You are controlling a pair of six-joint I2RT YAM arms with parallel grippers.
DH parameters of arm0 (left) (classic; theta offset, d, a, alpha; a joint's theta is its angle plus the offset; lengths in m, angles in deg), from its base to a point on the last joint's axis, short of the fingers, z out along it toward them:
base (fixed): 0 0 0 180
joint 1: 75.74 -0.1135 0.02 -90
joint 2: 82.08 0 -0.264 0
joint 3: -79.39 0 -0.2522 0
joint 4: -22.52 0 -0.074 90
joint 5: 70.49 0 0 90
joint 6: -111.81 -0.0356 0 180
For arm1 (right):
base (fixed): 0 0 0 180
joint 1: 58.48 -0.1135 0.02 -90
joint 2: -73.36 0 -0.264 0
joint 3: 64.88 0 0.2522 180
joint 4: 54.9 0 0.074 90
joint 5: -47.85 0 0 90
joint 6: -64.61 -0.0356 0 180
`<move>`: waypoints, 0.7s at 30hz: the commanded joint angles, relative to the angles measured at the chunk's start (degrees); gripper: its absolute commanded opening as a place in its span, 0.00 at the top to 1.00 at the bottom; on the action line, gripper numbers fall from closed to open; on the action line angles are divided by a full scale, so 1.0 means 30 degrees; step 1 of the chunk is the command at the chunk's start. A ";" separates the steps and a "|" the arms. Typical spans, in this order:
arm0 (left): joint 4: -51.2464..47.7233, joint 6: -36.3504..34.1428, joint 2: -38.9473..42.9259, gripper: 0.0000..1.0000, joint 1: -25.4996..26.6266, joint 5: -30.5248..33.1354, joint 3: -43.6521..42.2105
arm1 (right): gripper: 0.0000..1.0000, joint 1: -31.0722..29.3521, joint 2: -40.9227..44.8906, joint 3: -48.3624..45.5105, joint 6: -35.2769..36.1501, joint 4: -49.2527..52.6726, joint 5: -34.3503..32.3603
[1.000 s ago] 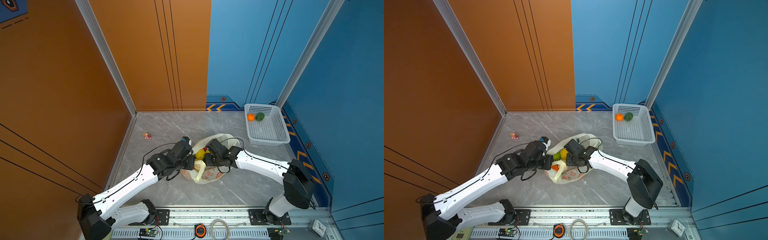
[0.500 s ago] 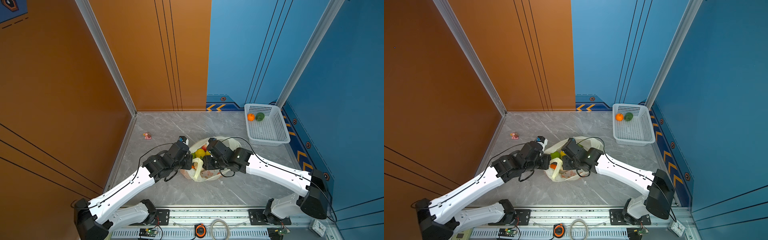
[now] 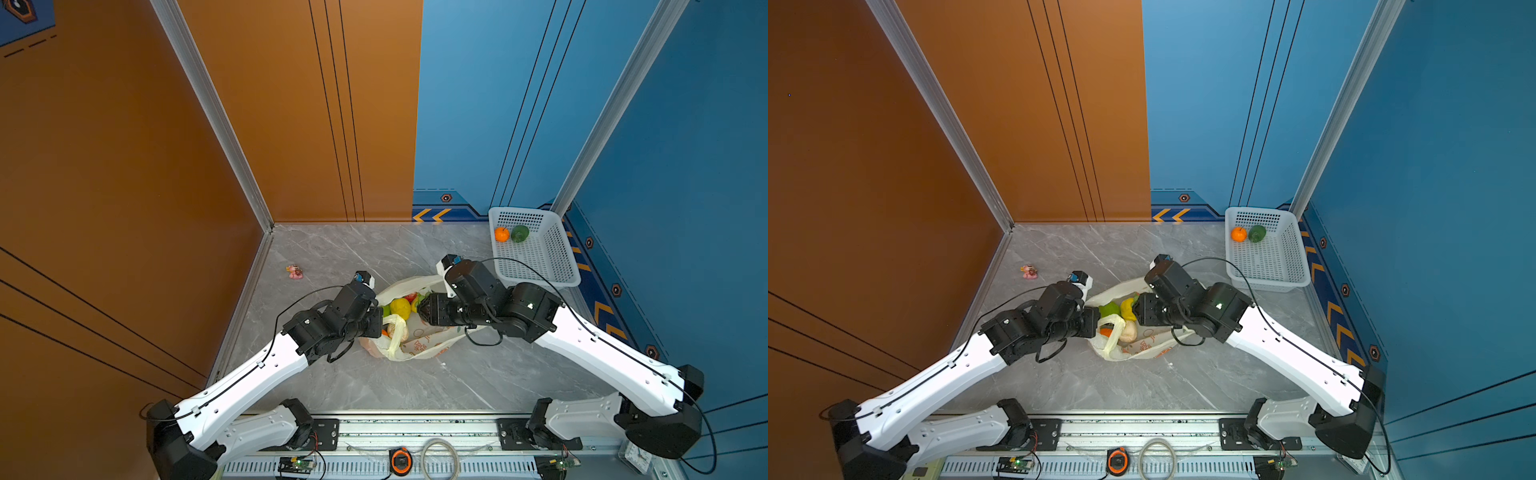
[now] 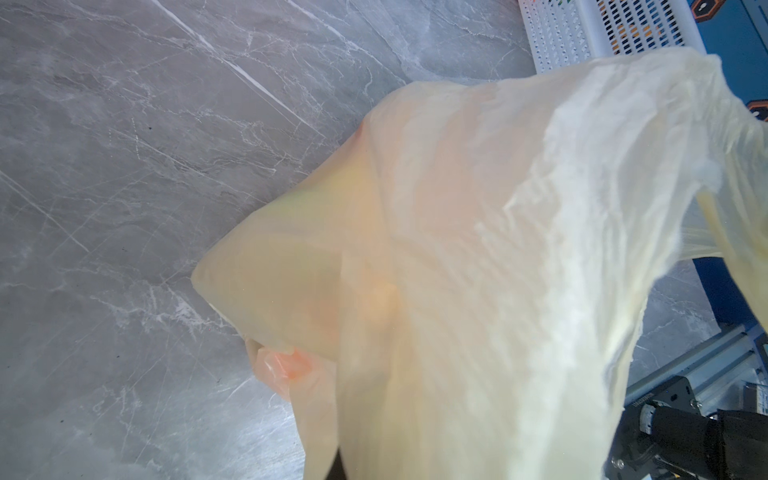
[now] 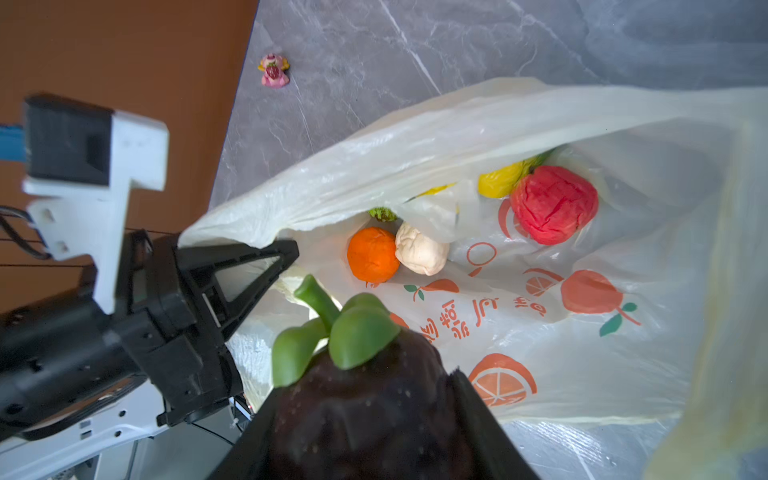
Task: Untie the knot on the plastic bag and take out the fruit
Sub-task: 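Lift the mangosteen out of the bag and carry it toward the white basket, then lower the mangosteen into the white basket and open the right gripper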
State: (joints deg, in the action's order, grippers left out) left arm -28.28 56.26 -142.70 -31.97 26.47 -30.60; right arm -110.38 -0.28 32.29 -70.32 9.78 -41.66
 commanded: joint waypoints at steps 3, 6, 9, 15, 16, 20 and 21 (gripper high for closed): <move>-0.0024 -0.0152 0.0285 1.00 -0.0061 -0.0791 -0.0206 | 0.72 0.5256 0.0919 0.0975 0.1459 0.1397 0.1901; -0.0063 -0.0093 0.0288 1.00 0.0003 -0.1109 -0.0145 | 0.72 0.8994 0.0657 0.1554 0.2502 0.1398 0.3150; -0.0160 -0.0301 0.0285 1.00 0.0081 -0.1476 -0.0112 | 0.73 1.2353 -0.0071 0.1979 0.3558 0.1328 0.3398; -0.0643 -0.0134 0.0269 1.00 0.0128 -0.1497 0.0040 | 0.73 1.6968 -0.3076 0.2399 0.4869 -0.0349 0.3095; -0.0762 -0.0011 0.0256 1.00 0.0186 -0.1355 0.0065 | 0.74 1.7482 -0.3795 0.2592 0.5056 -0.0661 0.2891; -0.1279 0.0377 0.0226 1.00 0.0339 -0.0679 0.0200 | 0.74 1.8925 -0.6635 0.2944 0.5551 -0.2271 0.1802; -0.1453 0.0383 0.0150 1.00 0.0365 -0.0577 0.0312 | 0.74 1.9162 -0.7241 0.3079 0.5690 -0.2590 0.1618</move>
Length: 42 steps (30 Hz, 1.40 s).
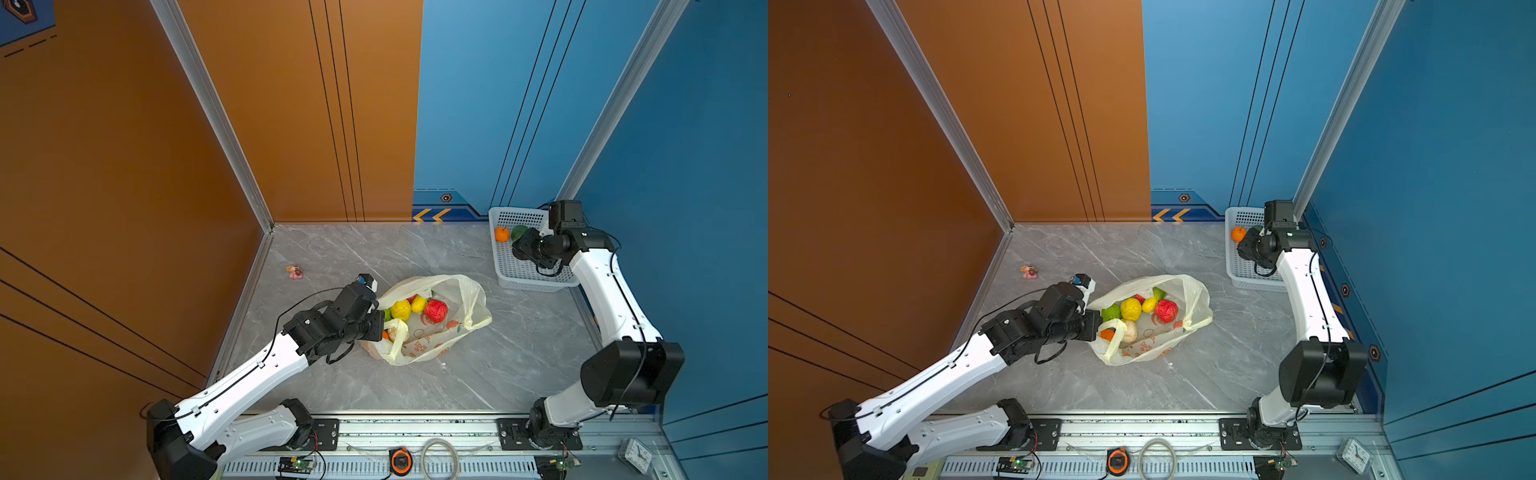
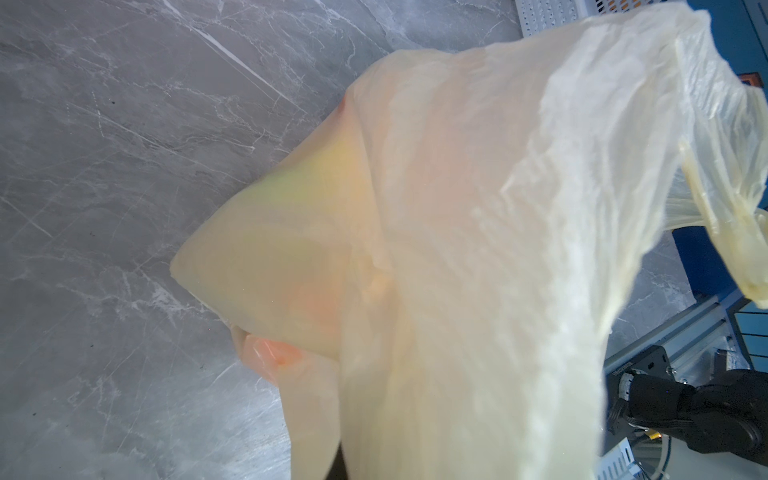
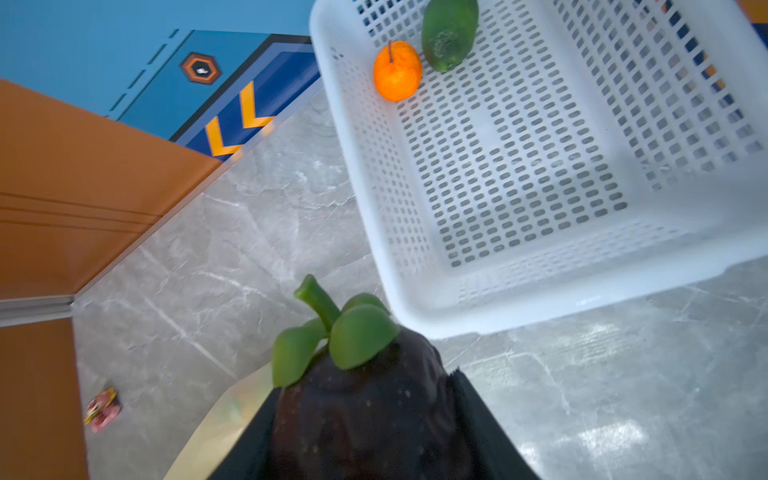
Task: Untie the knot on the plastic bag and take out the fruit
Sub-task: 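Lower the mangosteen into the white basket and open the right gripper, then move the right gripper back from the basket to the bag opening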
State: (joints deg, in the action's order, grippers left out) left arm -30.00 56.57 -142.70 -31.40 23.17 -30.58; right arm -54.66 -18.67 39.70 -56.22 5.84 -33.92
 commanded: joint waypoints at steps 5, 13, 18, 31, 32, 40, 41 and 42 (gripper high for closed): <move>-0.1788 0.0333 0.0022 1.00 0.0308 0.1345 0.0677 | 0.74 0.1574 -0.5122 0.2849 0.1487 -0.1715 -0.1066; -0.2637 0.0519 0.0121 1.00 0.0507 0.2221 0.1370 | 0.70 0.2094 -0.9092 0.5429 0.1825 -0.1486 -0.1556; -0.2610 0.0571 0.0285 1.00 0.0850 0.2416 0.1289 | 0.52 0.2186 -0.9963 0.5214 0.1692 -0.1276 -0.1327; -0.2583 0.0395 0.0166 1.00 0.1162 0.2311 0.1311 | 0.19 0.1838 -0.7685 0.4568 0.2456 -0.0008 -0.1329; -0.2596 0.0344 0.0167 1.00 0.1164 0.2242 0.1283 | 0.19 0.1792 -0.7344 0.4412 0.2383 0.0063 -0.1152; -0.2600 0.0656 0.0474 1.00 0.1413 0.2313 0.1048 | 0.18 -0.0575 -0.2256 0.2024 0.1919 0.1530 0.2035; -0.2585 0.0673 0.0510 1.00 0.1416 0.2345 0.1048 | 0.18 -0.1099 -0.1611 0.1856 0.1983 0.1929 0.2449; -0.2577 0.0716 0.0570 1.00 0.1445 0.2379 0.1048 | 0.18 -0.1721 -0.0847 0.1689 0.2007 0.2336 0.2954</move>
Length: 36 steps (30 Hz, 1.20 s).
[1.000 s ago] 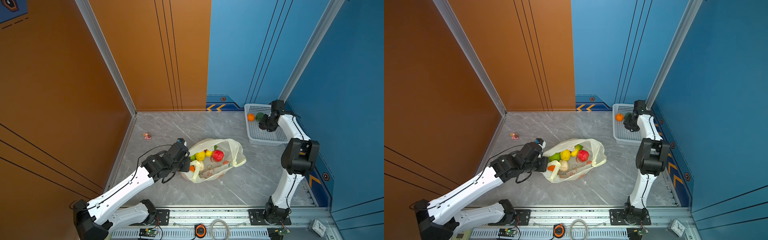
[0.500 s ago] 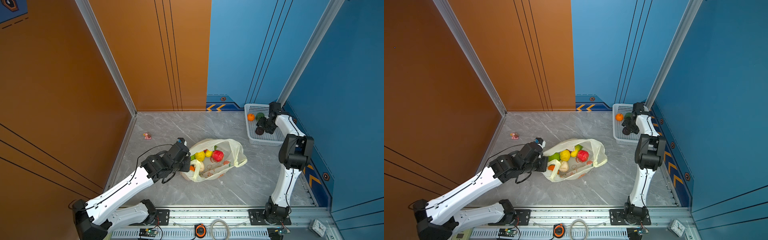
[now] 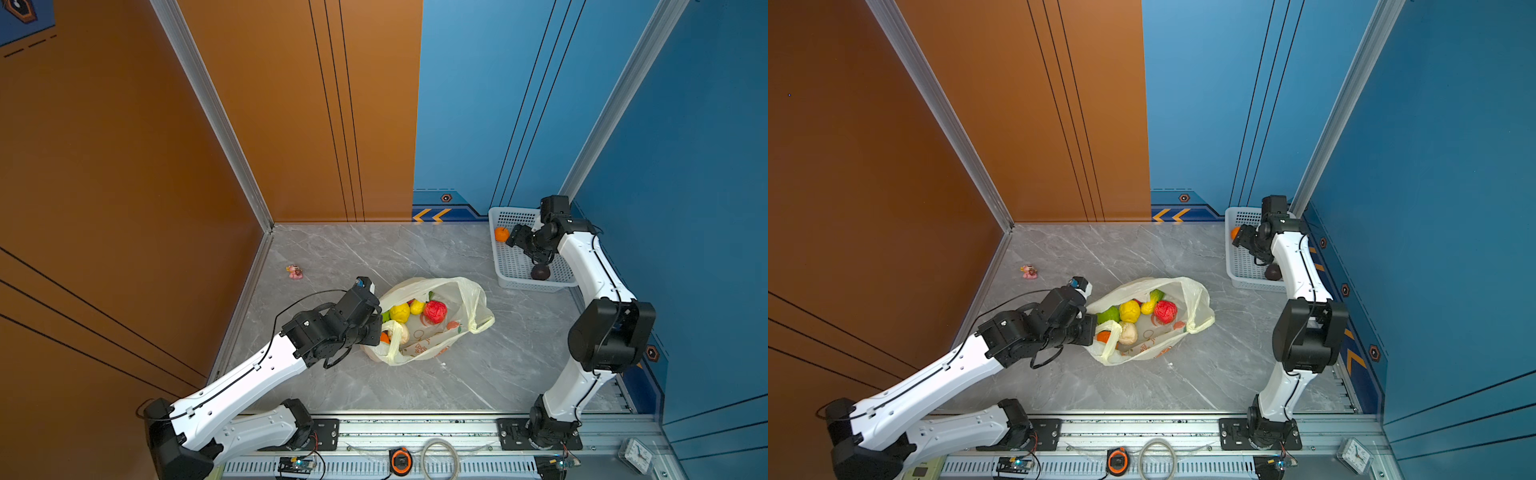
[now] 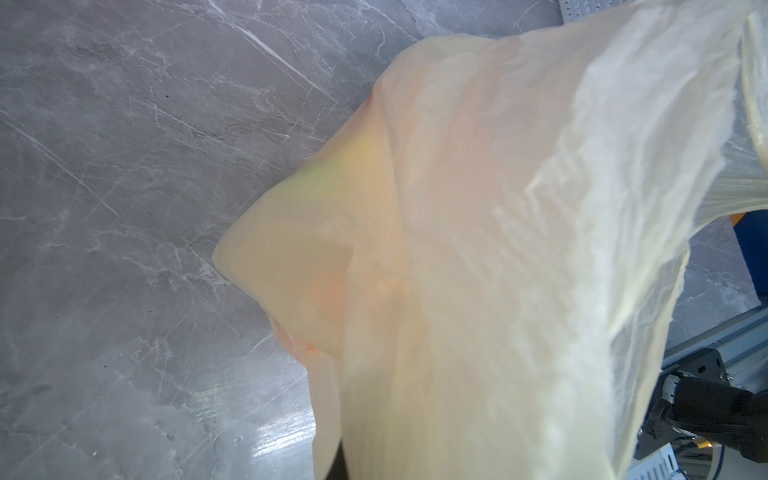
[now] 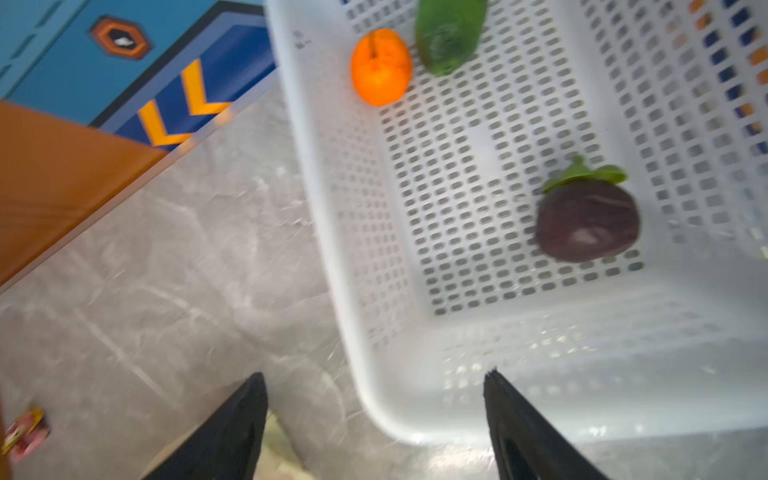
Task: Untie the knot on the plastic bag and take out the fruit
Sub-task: 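Move the right gripper back from the basket to the bag opening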
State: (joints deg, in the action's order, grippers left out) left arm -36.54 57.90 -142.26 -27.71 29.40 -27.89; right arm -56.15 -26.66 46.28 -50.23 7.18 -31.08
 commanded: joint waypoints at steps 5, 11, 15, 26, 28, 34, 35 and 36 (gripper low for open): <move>-0.0418 0.0363 0.0465 1.00 0.0226 0.0179 0.0152 | 0.17 -0.5369 0.5301 -0.1321 -0.0197 0.3180 0.2862; -0.0433 0.0490 0.0735 1.00 0.0234 0.0247 -0.0702 | 0.17 -1.1506 0.8128 -0.3344 -0.2145 0.3228 0.0861; -0.0459 0.0739 0.1110 1.00 0.0245 0.0303 -0.0867 | 0.19 -1.5014 0.9407 -0.5234 -0.3463 0.1920 -0.0950; -0.0407 0.0705 0.1365 1.00 0.0170 0.0160 -0.1001 | 0.20 -2.0317 0.6861 -0.7309 -0.2204 -0.0210 -0.5082; -0.0411 0.0714 0.1555 1.00 0.0177 0.0106 -0.1093 | 0.21 -2.0482 0.6383 -0.7646 -0.2012 -0.0464 -0.5534; -0.0458 0.0902 0.2357 1.00 0.0110 -0.0323 -0.1689 | 0.23 -2.0832 0.6272 -1.0335 -0.2652 -0.2476 -0.5871; -0.0455 0.0942 0.2516 1.00 0.0107 -0.0436 -0.1819 | 0.23 -2.1034 0.6231 -1.0664 -0.2827 -0.2621 -0.5861; -0.0457 0.1035 0.2628 1.00 0.0116 -0.0541 -0.1917 | 0.23 -2.1302 0.6141 -1.0920 -0.2970 -0.2657 -0.5884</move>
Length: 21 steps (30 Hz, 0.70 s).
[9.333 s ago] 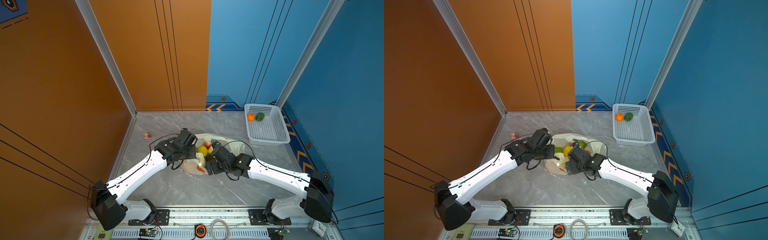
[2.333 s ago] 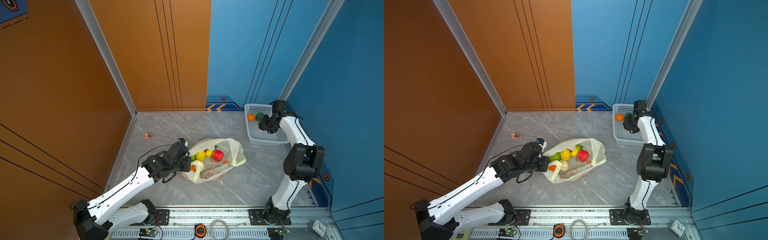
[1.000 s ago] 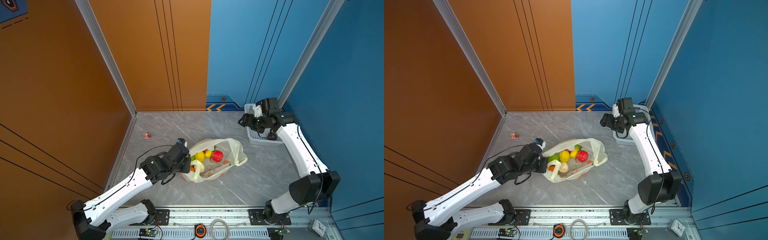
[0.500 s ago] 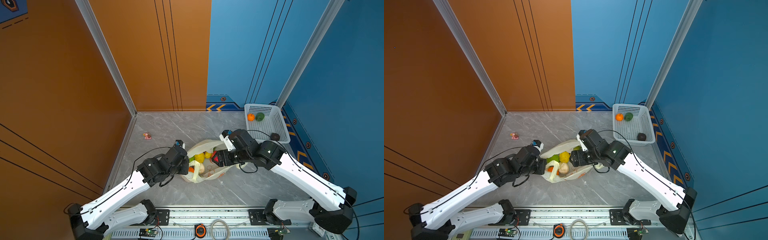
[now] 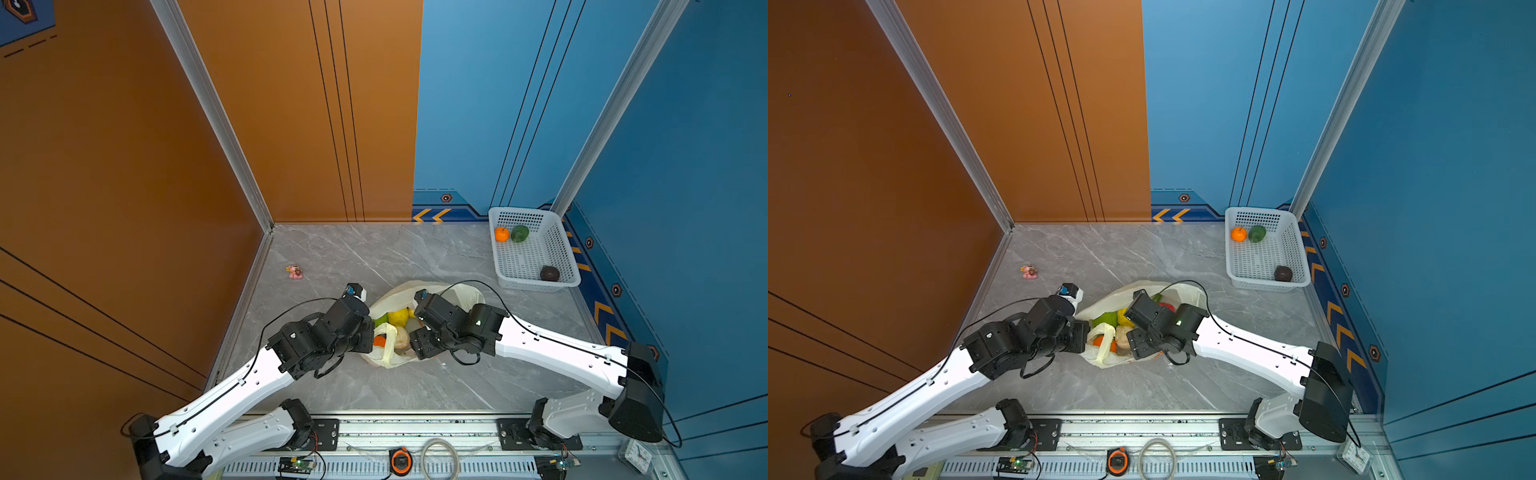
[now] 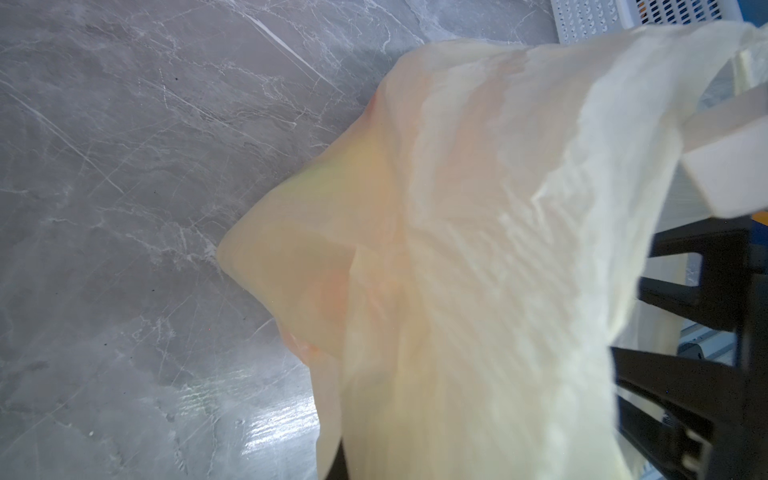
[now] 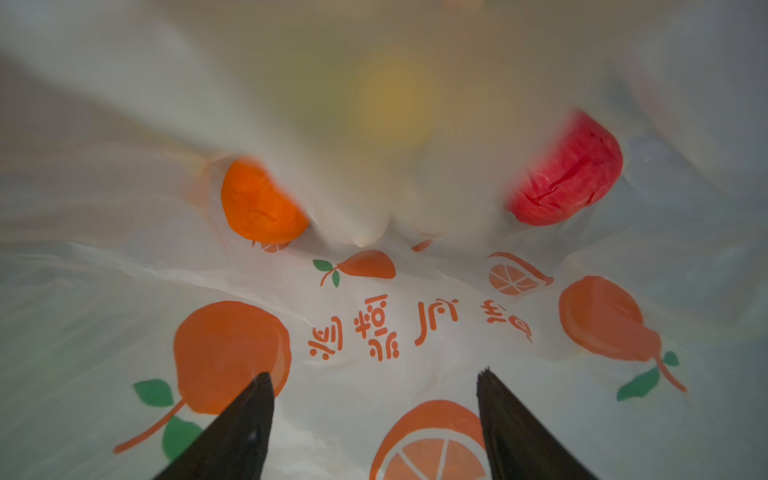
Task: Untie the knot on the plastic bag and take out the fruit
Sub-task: 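Move the right gripper back from the basket to the bag opening, then reach into the bag and grasp the cream-white pear with the right gripper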
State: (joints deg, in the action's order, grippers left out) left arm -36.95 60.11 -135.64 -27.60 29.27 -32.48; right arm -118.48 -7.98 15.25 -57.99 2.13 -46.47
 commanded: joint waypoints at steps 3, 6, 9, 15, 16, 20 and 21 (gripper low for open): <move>-0.0311 0.0502 0.0695 1.00 0.0050 -0.0569 -0.0566 | 0.23 -0.1676 -0.0114 -0.1361 -0.1221 -0.0973 -0.1096; -0.0414 0.0576 0.0748 1.00 0.0015 -0.0623 -0.0485 | 0.23 -0.2799 0.0039 -0.2479 -0.2589 -0.1204 -0.1167; -0.0535 0.0621 0.0802 1.00 0.0016 -0.0890 -0.0395 | 0.23 -0.3807 -0.0032 -0.3382 -0.3746 -0.1546 -0.0922; -0.0561 0.0420 0.0892 1.00 0.0023 -0.1737 -0.0830 | 0.21 -0.3300 -0.1560 -0.2673 -0.3561 -0.1941 -0.0026; -0.0566 0.0416 0.0932 1.00 0.0038 -0.1837 -0.0978 | 0.21 -0.2940 -0.1817 -0.2228 -0.3436 -0.1941 0.0110; -0.0570 0.0328 0.1143 1.00 0.0076 -0.1942 -0.1375 | 0.20 -0.1707 -0.2840 -0.0768 -0.3331 -0.1978 0.0598; -0.0540 0.0328 0.1139 1.00 0.0069 -0.1908 -0.1387 | 0.20 -0.1516 -0.3133 -0.0444 -0.3301 -0.1986 0.0696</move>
State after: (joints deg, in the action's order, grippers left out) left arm -37.39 61.31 -133.06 -27.60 24.92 -35.85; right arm -124.54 -15.89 10.50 -67.46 -3.05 -45.59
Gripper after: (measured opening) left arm 0.045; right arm 0.794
